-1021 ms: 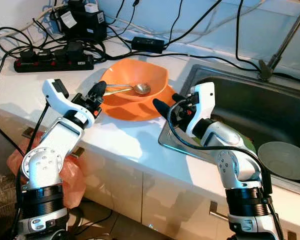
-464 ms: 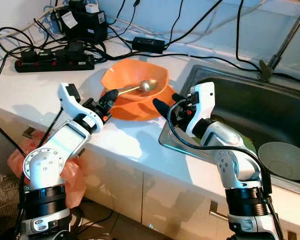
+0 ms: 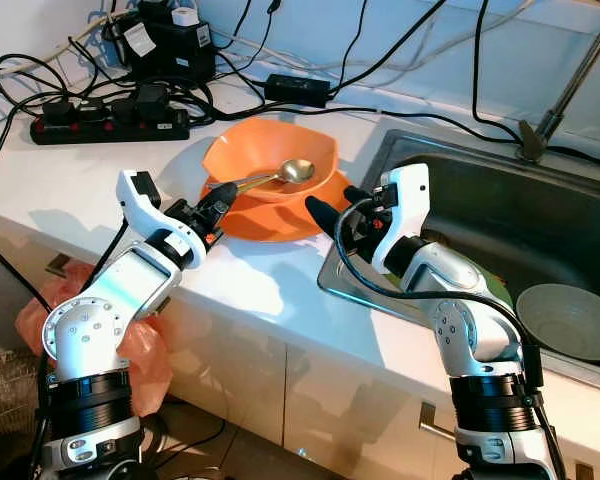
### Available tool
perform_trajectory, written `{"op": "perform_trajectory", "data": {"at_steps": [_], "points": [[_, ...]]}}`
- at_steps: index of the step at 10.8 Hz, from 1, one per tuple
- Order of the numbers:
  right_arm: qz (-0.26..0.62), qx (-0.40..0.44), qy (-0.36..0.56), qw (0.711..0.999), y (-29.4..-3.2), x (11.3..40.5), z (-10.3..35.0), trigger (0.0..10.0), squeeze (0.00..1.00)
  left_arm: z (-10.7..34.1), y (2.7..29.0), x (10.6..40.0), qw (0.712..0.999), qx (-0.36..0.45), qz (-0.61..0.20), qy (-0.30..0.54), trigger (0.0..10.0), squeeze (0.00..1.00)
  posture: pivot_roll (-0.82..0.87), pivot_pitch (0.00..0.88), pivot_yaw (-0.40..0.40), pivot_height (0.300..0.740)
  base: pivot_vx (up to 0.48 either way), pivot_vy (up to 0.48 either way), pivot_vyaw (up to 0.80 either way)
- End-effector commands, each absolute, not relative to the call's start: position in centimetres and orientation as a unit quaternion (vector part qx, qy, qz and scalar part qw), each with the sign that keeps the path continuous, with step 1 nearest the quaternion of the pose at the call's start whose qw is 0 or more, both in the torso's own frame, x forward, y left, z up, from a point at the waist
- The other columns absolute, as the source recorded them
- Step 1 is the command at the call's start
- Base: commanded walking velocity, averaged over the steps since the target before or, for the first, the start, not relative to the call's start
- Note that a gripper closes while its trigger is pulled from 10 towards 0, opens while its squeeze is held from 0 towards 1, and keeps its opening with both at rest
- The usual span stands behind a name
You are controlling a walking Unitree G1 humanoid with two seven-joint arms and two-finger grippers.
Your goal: Kitchen organization
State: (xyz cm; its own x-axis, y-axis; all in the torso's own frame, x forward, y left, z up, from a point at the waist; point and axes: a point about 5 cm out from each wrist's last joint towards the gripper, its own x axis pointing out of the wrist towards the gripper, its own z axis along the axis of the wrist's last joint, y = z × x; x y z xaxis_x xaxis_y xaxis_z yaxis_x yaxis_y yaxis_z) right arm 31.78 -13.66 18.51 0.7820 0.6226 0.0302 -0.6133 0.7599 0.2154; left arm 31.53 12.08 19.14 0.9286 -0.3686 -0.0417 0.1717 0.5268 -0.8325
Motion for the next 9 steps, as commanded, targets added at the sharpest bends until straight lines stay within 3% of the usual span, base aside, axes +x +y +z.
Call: {"op": "perform_trajectory", "data": {"at_steps": [1,2,5,9], "points": [[0.321,0.106,0.005,0.941,-14.0,32.1,19.3,10.0,0.0,20.2,11.5,31.6,0.863,-0.462,-0.178,0.098,0.0,0.0,0.08,0.011,-0.036,0.74,0.0,0.0,0.0],[0.32,0.107,0.002,0.941,-14.0,32.1,19.3,10.0,0.0,20.7,11.2,31.4,0.866,-0.447,-0.209,0.083,0.0,0.0,0.08,0.011,-0.036,0.74,0.0,0.0,0.0],[0.304,0.137,-0.004,0.943,-14.1,32.4,19.6,10.0,0.0,22.0,10.6,30.7,0.837,-0.473,-0.274,0.033,0.0,0.0,0.07,0.008,-0.037,0.74,0.0,0.0,0.0],[0.308,0.264,-0.005,0.914,-13.2,32.6,20.4,10.0,0.0,21.2,9.9,30.4,0.822,-0.482,-0.301,0.041,0.0,0.0,0.07,0.005,-0.043,0.74,0.0,0.0,0.0]]}}
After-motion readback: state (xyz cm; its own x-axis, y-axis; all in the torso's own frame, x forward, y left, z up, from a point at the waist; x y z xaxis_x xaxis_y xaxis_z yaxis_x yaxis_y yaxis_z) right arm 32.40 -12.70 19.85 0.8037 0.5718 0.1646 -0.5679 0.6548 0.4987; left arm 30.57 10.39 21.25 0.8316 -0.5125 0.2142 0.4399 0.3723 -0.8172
